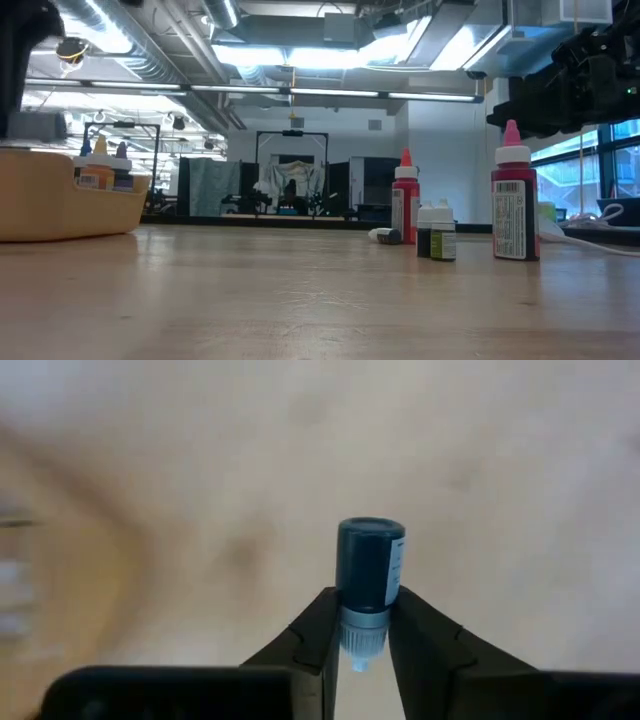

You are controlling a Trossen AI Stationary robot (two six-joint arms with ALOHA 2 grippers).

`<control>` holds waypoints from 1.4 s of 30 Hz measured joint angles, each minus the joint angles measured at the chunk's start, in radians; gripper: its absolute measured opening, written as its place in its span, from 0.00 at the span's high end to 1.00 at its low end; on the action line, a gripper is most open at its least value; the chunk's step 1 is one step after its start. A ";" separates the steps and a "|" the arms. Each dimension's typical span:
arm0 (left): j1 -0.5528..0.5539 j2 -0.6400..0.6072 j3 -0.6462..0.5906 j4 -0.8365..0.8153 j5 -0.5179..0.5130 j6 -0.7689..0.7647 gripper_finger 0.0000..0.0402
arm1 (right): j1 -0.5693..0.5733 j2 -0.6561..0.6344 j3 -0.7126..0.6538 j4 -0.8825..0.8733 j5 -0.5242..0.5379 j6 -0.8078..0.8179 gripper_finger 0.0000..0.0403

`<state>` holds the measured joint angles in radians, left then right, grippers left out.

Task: Pick & Place food coloring
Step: Put the small black food coloring bottle into the yellow bin

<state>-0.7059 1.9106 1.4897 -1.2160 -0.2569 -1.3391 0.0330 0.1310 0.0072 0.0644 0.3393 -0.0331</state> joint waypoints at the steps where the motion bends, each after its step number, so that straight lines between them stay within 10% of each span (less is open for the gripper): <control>1: 0.002 -0.026 -0.001 -0.049 -0.018 -0.025 0.83 | 0.000 0.000 0.000 0.000 0.000 0.002 0.43; 7: 0.040 -0.176 -0.024 -0.360 -0.028 -0.164 0.83 | 0.000 0.000 0.000 0.002 0.019 -0.002 0.43; 20: 0.153 -0.594 -0.473 -0.122 -0.050 -0.203 0.83 | 0.000 0.000 0.000 0.004 0.035 -0.002 0.43; 42: 0.259 -0.616 -0.729 0.174 0.076 -0.087 0.82 | 0.000 0.000 0.000 0.004 0.035 -0.003 0.43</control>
<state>-0.4469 1.2945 0.7605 -1.0420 -0.1811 -1.4265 0.0330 0.1310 0.0071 0.0685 0.3744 -0.0357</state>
